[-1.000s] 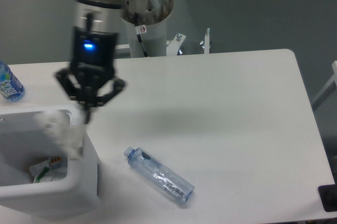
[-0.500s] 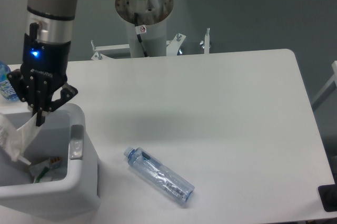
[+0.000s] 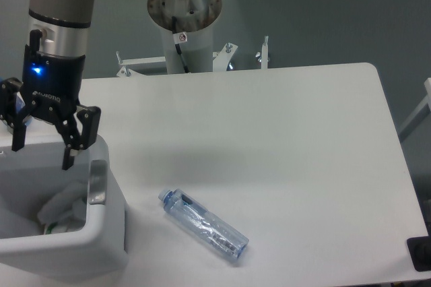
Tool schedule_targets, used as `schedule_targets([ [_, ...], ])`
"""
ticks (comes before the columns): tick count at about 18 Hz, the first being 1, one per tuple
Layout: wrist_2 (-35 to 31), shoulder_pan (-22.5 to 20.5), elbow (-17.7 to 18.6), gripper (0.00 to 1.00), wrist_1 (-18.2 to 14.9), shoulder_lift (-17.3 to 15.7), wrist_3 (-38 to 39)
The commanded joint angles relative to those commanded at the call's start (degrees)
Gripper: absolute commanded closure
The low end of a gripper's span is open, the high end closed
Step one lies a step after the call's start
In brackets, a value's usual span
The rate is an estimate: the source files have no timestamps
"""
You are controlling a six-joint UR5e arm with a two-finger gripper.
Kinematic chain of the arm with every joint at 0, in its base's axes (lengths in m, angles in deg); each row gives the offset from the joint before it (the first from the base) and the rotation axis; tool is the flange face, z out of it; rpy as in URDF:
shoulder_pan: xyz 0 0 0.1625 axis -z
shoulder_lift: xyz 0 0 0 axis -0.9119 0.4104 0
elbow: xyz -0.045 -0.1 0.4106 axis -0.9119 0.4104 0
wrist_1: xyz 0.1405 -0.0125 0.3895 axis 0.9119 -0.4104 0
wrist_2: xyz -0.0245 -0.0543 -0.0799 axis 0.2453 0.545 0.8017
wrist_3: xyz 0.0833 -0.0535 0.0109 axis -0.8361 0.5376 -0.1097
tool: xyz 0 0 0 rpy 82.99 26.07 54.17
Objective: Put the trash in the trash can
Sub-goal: 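Open the gripper to drop the bag into the bin, then move the gripper over the clear water bottle and lower it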
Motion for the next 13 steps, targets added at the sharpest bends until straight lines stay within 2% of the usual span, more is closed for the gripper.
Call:
schedule_targets([
  [5, 0.0, -9.3, 0.0, 0.0, -0.1, 0.4, 10.7],
  [8, -0.3, -13.2, 0.5, 0.0, -0.3, 1.1, 15.1],
  [13, -3.1, -16.4, 0.8, 0.0, -0.5, 7.2, 21.8],
])
